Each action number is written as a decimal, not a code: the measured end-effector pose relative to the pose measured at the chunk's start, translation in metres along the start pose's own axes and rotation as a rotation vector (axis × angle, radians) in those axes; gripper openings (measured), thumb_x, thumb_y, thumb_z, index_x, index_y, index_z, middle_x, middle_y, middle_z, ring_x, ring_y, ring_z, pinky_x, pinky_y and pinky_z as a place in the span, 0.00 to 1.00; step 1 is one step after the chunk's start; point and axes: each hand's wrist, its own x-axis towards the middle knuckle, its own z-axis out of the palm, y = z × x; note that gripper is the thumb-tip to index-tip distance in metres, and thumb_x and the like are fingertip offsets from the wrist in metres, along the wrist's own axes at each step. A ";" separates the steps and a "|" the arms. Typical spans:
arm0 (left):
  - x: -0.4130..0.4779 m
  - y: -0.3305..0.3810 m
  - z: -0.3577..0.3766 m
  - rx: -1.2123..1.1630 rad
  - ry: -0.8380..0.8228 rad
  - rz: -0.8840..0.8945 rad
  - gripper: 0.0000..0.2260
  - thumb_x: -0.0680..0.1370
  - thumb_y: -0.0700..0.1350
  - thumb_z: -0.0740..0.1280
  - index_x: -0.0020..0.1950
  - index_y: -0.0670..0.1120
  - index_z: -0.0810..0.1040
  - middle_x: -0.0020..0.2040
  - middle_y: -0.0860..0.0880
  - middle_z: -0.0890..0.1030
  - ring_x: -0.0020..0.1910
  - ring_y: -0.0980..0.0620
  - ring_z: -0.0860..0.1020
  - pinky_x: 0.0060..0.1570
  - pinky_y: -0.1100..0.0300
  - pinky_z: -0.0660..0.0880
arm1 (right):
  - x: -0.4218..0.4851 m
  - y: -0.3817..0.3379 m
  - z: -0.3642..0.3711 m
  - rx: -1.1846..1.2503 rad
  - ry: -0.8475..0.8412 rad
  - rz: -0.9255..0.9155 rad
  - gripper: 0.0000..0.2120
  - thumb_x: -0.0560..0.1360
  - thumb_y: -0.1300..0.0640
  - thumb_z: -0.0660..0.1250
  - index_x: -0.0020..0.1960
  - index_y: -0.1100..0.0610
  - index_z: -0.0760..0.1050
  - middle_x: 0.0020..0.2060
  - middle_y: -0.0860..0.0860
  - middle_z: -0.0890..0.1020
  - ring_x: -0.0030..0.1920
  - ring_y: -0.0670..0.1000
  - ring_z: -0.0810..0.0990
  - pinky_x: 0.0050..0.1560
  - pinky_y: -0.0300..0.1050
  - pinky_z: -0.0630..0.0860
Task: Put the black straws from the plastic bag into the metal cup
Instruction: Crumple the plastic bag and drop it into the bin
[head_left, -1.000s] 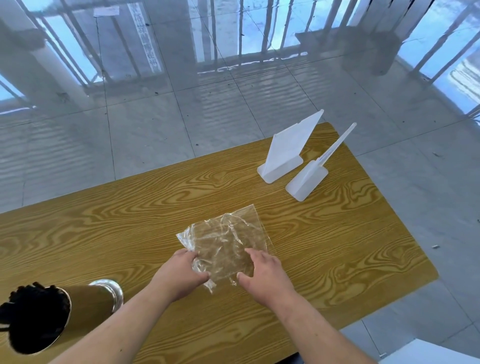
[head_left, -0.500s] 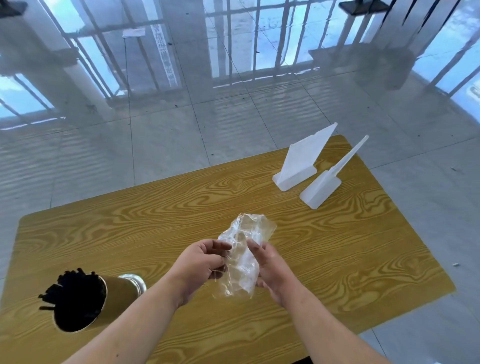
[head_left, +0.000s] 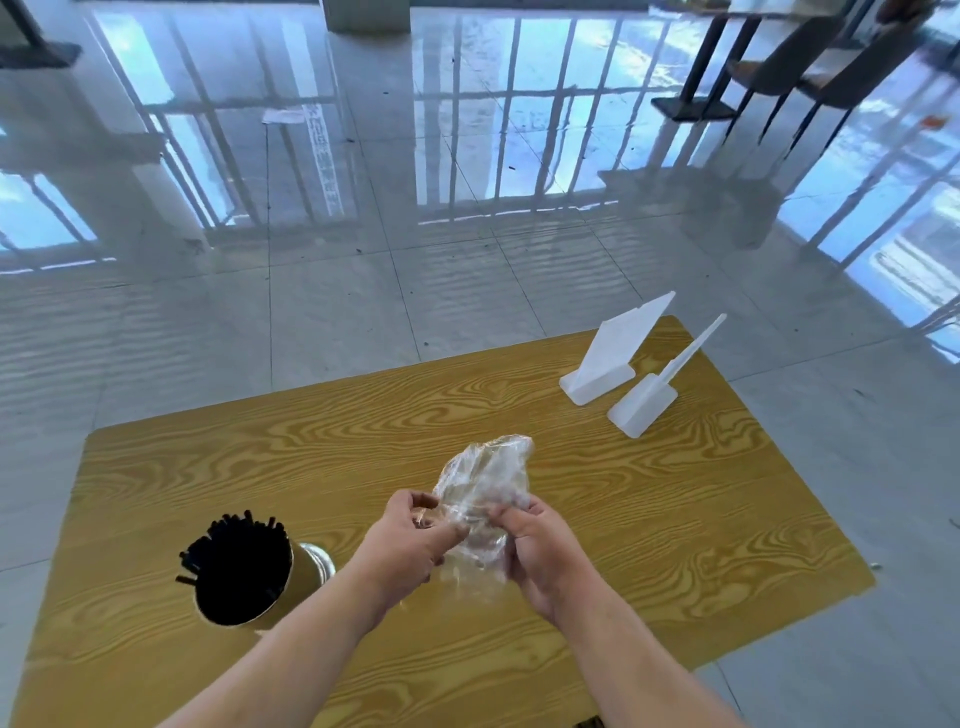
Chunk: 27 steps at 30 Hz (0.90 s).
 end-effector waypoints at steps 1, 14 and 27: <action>-0.004 0.001 -0.005 -0.008 0.001 0.013 0.21 0.77 0.52 0.78 0.64 0.53 0.72 0.57 0.45 0.82 0.46 0.49 0.84 0.41 0.57 0.80 | -0.006 0.001 0.004 0.043 -0.009 0.001 0.09 0.84 0.65 0.66 0.59 0.63 0.84 0.51 0.61 0.89 0.34 0.55 0.83 0.27 0.45 0.74; -0.063 0.022 -0.038 -0.073 -0.441 0.158 0.21 0.71 0.63 0.79 0.59 0.55 0.86 0.48 0.50 0.88 0.44 0.52 0.83 0.44 0.56 0.77 | -0.091 -0.011 0.040 0.191 -0.315 -0.096 0.14 0.81 0.64 0.63 0.60 0.66 0.86 0.57 0.67 0.86 0.54 0.64 0.88 0.52 0.59 0.86; -0.081 0.042 -0.032 0.008 -0.356 0.369 0.12 0.84 0.51 0.68 0.42 0.51 0.80 0.32 0.51 0.80 0.29 0.53 0.75 0.32 0.57 0.71 | -0.145 -0.012 0.040 -0.138 0.154 -0.339 0.21 0.85 0.60 0.66 0.39 0.45 0.88 0.32 0.49 0.83 0.25 0.44 0.77 0.26 0.39 0.74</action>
